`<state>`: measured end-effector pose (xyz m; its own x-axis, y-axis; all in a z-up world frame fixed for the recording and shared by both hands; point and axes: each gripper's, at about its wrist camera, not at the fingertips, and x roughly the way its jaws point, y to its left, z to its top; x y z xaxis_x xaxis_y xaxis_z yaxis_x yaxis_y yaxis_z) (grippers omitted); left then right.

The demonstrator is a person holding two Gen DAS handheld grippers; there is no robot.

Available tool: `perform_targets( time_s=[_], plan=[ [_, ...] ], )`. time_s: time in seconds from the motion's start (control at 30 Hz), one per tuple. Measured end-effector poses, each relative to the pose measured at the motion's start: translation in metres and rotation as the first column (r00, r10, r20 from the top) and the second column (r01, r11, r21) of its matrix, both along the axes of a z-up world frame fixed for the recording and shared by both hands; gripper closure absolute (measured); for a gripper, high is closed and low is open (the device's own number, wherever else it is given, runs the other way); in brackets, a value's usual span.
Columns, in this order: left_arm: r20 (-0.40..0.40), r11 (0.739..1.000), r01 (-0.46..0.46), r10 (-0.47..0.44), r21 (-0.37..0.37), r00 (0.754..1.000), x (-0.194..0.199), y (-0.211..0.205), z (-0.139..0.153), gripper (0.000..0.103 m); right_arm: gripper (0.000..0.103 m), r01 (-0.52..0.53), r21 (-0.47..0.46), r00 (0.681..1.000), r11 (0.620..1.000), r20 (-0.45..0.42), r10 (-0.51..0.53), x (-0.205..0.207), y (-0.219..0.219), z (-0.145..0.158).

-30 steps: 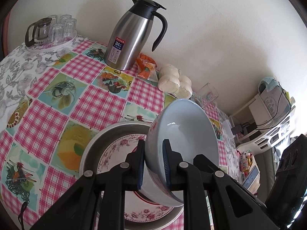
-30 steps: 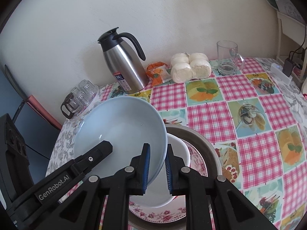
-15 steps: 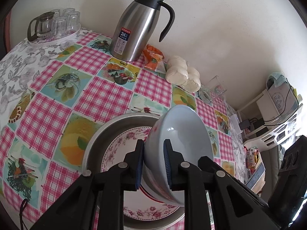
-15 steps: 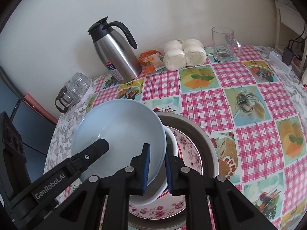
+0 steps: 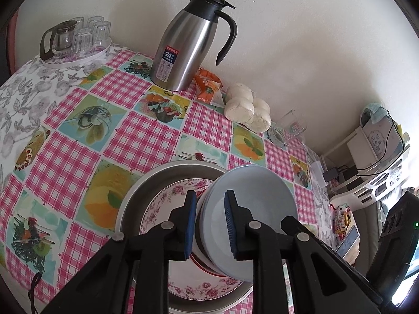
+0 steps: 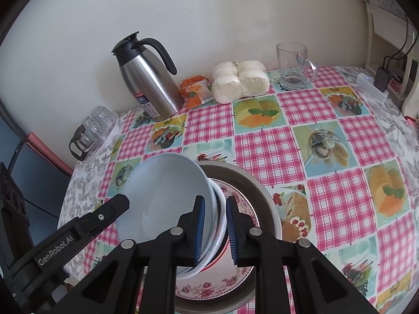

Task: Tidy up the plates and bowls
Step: 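Open both tools and release the light blue bowl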

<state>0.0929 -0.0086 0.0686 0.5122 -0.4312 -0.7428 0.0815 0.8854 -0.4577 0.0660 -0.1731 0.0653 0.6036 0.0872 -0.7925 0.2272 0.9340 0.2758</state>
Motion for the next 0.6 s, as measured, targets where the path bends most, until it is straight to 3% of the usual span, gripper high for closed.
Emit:
perform_targets(
  time_s=[0.23,0.37,0.47,0.6],
  plan=[
    [0.037,0.999,-0.025,0.025,0.019,0.999,-0.012,0.004,0.01,0.058,0.081,0.003,0.0,1.0,1.0,0.014,-0.003,-0.007,-0.003,0.004],
    [0.07,0.997,-0.055,0.051,0.056,0.996,-0.021,0.008,0.016,0.043,0.062,0.007,-0.009,0.999,1.0,0.037,-0.007,-0.014,-0.003,0.01],
    [0.07,0.994,-0.067,0.061,0.084,0.996,-0.025,0.01,0.014,0.038,0.054,-0.006,-0.026,0.999,1.0,0.051,0.008,-0.019,-0.001,0.013],
    [0.07,0.987,-0.096,0.088,0.128,0.994,-0.03,0.014,0.01,0.022,0.04,-0.015,-0.032,0.998,0.999,0.067,0.017,-0.024,0.002,0.015]
  ],
)
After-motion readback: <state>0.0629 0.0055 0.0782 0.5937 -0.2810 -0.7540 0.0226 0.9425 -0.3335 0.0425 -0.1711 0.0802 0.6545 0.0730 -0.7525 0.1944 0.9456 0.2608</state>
